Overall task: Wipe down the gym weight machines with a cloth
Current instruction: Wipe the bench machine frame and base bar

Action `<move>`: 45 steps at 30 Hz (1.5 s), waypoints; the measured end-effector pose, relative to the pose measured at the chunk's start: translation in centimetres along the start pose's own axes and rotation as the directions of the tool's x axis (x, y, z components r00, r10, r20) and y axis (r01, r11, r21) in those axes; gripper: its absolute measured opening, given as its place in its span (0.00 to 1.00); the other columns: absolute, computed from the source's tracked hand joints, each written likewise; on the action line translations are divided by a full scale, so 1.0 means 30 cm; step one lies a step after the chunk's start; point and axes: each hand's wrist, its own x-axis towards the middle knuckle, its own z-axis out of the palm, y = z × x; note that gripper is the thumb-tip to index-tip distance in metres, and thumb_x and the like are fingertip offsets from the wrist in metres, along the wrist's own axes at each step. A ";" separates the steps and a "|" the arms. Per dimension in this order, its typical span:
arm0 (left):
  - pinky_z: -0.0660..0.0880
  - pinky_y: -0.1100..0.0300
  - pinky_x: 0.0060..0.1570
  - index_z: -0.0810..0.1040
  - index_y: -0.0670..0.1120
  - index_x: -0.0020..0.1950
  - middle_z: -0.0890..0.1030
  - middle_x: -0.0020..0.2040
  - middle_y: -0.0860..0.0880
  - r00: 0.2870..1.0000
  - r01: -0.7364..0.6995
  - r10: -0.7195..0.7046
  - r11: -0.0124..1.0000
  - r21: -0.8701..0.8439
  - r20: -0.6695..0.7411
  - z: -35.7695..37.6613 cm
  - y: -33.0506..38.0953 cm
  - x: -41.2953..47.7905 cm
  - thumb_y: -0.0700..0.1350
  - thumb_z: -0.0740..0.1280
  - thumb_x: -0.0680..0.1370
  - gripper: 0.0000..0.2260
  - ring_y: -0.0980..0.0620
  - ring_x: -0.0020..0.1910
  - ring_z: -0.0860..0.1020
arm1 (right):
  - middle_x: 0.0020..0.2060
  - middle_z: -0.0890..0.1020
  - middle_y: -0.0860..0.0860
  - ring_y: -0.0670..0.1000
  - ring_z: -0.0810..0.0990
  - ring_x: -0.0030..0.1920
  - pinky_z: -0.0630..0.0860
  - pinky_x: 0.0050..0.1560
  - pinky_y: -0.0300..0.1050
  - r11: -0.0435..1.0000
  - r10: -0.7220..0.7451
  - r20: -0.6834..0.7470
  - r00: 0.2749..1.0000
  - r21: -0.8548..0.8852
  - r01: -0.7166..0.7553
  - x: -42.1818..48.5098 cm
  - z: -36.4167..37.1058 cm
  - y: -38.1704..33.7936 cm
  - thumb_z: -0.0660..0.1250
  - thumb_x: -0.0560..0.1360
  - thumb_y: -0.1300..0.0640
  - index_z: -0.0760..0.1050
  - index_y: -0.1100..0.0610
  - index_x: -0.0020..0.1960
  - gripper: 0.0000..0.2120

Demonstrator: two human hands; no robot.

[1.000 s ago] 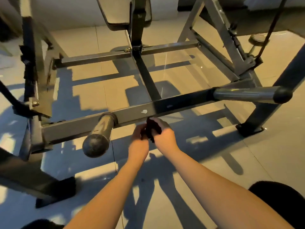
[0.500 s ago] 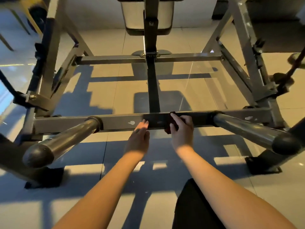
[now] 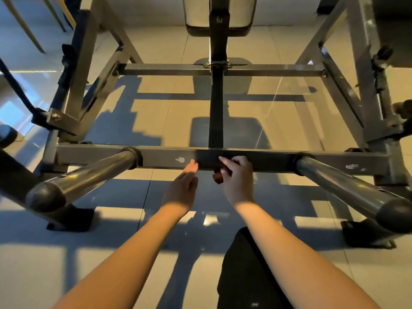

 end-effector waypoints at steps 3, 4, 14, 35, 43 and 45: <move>0.68 0.59 0.61 0.71 0.46 0.74 0.74 0.73 0.45 1.000 0.000 0.000 1.000 -0.004 -0.016 0.002 -0.008 -0.003 0.48 0.53 0.87 0.18 0.44 0.67 0.76 | 0.57 0.75 0.53 0.53 0.73 0.60 0.66 0.60 0.37 0.990 0.140 -0.108 0.984 0.028 -0.137 -0.020 -0.004 0.009 0.69 0.78 0.64 0.80 0.55 0.67 0.18; 0.68 0.59 0.60 0.72 0.46 0.74 0.74 0.72 0.44 1.000 -0.004 0.003 1.000 -0.010 -0.031 0.000 -0.009 -0.003 0.48 0.53 0.87 0.18 0.44 0.66 0.76 | 0.58 0.75 0.54 0.53 0.73 0.61 0.67 0.61 0.39 0.988 0.154 -0.120 0.981 0.042 -0.150 -0.021 0.017 -0.012 0.68 0.79 0.64 0.79 0.55 0.67 0.18; 0.74 0.52 0.58 0.75 0.46 0.69 0.77 0.69 0.44 0.994 0.011 -0.016 0.999 -0.041 -0.108 0.019 -0.020 -0.009 0.48 0.55 0.86 0.15 0.41 0.62 0.78 | 0.60 0.74 0.57 0.56 0.72 0.61 0.70 0.64 0.45 0.999 0.033 0.008 0.999 0.015 -0.033 -0.003 0.029 -0.047 0.66 0.79 0.65 0.78 0.55 0.68 0.18; 0.64 0.55 0.73 0.65 0.49 0.79 0.62 0.80 0.53 0.983 -0.010 0.007 1.000 -0.014 -0.184 -0.104 -0.226 0.006 0.45 0.54 0.86 0.20 0.49 0.78 0.64 | 0.64 0.73 0.57 0.56 0.70 0.64 0.70 0.66 0.42 0.999 -0.033 0.012 0.999 -0.012 0.033 0.072 0.165 -0.254 0.64 0.82 0.62 0.75 0.57 0.71 0.18; 0.68 0.56 0.69 0.71 0.53 0.75 0.64 0.79 0.57 0.972 0.031 -0.042 0.998 -0.052 -0.231 -0.106 -0.257 -0.002 0.47 0.57 0.86 0.18 0.52 0.75 0.68 | 0.57 0.77 0.56 0.59 0.75 0.59 0.78 0.56 0.51 0.921 -0.337 0.260 0.905 -0.108 0.374 0.011 0.230 -0.274 0.68 0.79 0.63 0.80 0.55 0.67 0.17; 0.65 0.55 0.72 0.68 0.52 0.77 0.62 0.80 0.57 0.971 -0.018 0.004 0.998 -0.055 -0.238 -0.102 -0.271 0.000 0.46 0.56 0.86 0.19 0.52 0.77 0.65 | 0.57 0.77 0.56 0.58 0.73 0.59 0.77 0.57 0.49 0.928 -0.304 0.201 0.931 -0.160 0.337 0.013 0.199 -0.238 0.68 0.79 0.63 0.80 0.56 0.66 0.16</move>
